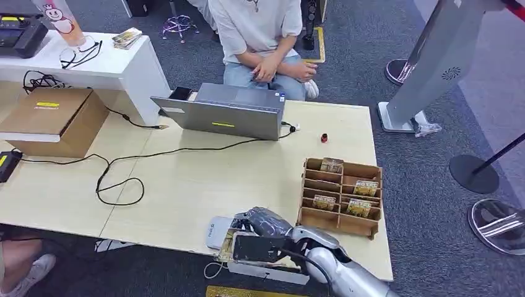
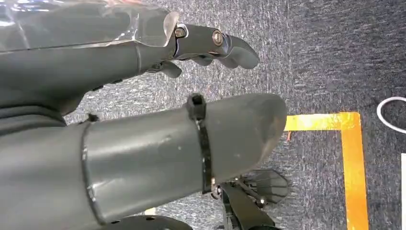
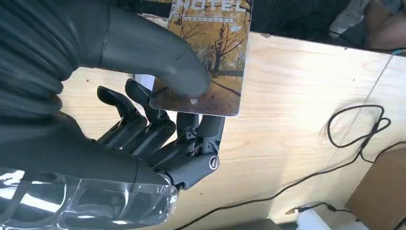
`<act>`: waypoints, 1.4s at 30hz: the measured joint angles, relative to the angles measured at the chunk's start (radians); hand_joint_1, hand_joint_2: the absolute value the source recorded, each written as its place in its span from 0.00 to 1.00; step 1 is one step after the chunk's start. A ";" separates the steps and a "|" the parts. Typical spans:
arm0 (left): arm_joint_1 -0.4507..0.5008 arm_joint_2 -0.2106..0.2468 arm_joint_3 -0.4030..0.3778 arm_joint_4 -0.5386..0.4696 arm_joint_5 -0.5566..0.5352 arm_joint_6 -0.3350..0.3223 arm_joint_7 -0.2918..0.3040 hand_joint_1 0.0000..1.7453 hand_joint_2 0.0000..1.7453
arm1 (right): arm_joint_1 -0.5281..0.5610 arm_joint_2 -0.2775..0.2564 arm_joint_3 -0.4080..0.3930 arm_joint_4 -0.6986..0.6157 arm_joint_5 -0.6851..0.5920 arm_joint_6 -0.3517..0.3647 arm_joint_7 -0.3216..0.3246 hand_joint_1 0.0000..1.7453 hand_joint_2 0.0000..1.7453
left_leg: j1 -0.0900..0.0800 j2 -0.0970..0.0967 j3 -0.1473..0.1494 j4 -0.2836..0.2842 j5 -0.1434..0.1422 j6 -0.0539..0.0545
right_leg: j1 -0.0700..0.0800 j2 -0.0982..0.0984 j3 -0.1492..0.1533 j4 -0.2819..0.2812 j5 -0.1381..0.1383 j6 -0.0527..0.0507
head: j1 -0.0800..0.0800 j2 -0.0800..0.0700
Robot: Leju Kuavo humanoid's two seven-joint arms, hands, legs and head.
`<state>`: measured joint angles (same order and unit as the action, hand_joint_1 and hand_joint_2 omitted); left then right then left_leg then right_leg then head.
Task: Pass the card to the sensor for recognition and then transmit it.
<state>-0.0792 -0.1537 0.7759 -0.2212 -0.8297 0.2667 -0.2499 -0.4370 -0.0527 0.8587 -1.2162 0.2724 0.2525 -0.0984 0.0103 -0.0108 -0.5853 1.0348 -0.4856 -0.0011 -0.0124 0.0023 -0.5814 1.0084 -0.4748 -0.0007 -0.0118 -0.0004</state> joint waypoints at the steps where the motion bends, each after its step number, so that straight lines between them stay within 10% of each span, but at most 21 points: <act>1: 0.000 0.000 0.000 0.000 -0.002 0.000 0.000 0.00 0.00 | -0.001 0.005 0.001 0.005 0.000 0.000 0.000 1.00 1.00 | 0.000 0.000 0.000 0.000 0.000 0.000 | 0.000 0.000 0.000 0.000 0.000 0.000 | 0.000 0.000; 42: -0.008 0.001 0.000 0.000 -0.017 -0.024 0.030 0.00 0.00 | -0.077 0.129 0.067 0.217 0.039 -0.055 0.037 1.00 1.00 | 0.000 0.000 0.000 0.000 0.000 0.000 | 0.000 0.000 0.000 0.000 0.000 0.000 | 0.000 0.000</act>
<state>-0.0875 -0.1526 0.7759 -0.2213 -0.8469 0.2422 -0.2197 -0.5143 0.0767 0.9254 -0.9995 0.3116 0.1976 -0.0614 0.0104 -0.0108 -0.5853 1.0348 -0.4855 -0.0011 -0.0123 0.0024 -0.5814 1.0086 -0.4748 -0.0007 -0.0118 -0.0004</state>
